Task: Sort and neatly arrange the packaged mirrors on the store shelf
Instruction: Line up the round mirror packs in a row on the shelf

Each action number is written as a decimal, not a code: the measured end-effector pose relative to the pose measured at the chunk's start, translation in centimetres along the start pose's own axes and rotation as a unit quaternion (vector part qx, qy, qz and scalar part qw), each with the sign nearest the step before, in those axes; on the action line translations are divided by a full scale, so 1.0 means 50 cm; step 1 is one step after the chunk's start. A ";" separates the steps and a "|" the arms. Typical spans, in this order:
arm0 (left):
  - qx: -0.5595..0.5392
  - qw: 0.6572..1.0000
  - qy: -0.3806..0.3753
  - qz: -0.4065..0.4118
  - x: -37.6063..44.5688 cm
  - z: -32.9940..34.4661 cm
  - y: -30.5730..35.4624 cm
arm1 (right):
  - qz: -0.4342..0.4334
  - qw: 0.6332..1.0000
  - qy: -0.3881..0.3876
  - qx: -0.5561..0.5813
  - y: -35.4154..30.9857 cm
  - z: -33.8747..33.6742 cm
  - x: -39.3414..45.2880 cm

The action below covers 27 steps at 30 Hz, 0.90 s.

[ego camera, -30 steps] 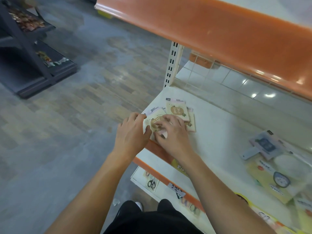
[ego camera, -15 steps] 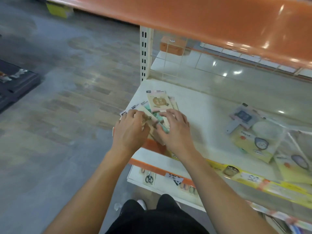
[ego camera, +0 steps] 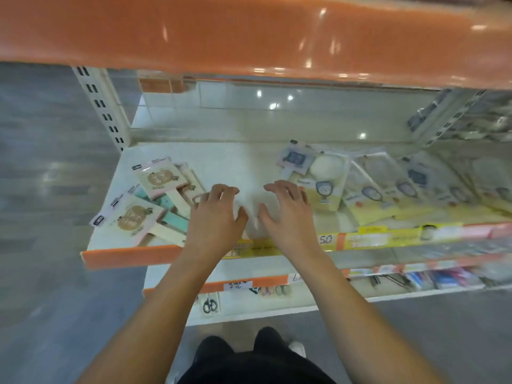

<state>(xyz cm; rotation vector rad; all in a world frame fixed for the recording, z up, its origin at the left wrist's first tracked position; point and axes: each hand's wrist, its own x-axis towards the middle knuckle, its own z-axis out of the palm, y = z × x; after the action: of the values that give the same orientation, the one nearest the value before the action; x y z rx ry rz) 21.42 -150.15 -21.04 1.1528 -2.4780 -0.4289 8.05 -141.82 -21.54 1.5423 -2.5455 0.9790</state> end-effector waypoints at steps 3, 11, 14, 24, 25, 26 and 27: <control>0.010 1.000 -0.017 0.024 0.014 0.029 0.064 | 0.026 0.999 0.019 -0.003 0.058 -0.034 -0.010; 0.015 0.997 -0.055 0.046 0.033 0.105 0.229 | 0.062 0.998 0.015 0.008 0.212 -0.123 -0.033; 0.030 0.996 -0.061 0.049 0.036 0.127 0.286 | 0.067 0.997 0.021 0.026 0.261 -0.154 -0.030; 0.066 0.995 -0.067 0.026 0.032 0.196 0.419 | 0.048 0.996 0.030 0.072 0.395 -0.211 -0.034; 0.068 0.995 -0.065 0.021 0.031 0.200 0.427 | 0.046 0.996 0.025 0.075 0.405 -0.215 -0.034; 0.069 0.995 -0.063 0.016 0.031 0.204 0.433 | 0.043 0.996 0.021 0.075 0.414 -0.219 -0.032; 0.069 0.996 -0.060 0.011 0.030 0.207 0.439 | 0.040 0.996 0.019 0.075 0.421 -0.223 -0.030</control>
<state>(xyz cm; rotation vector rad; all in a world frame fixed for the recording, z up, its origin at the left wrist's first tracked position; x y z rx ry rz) 1.25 -136.56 -20.65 1.1820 -2.6579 -0.3342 -11.42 -128.20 -23.65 1.4473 -2.5793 1.2227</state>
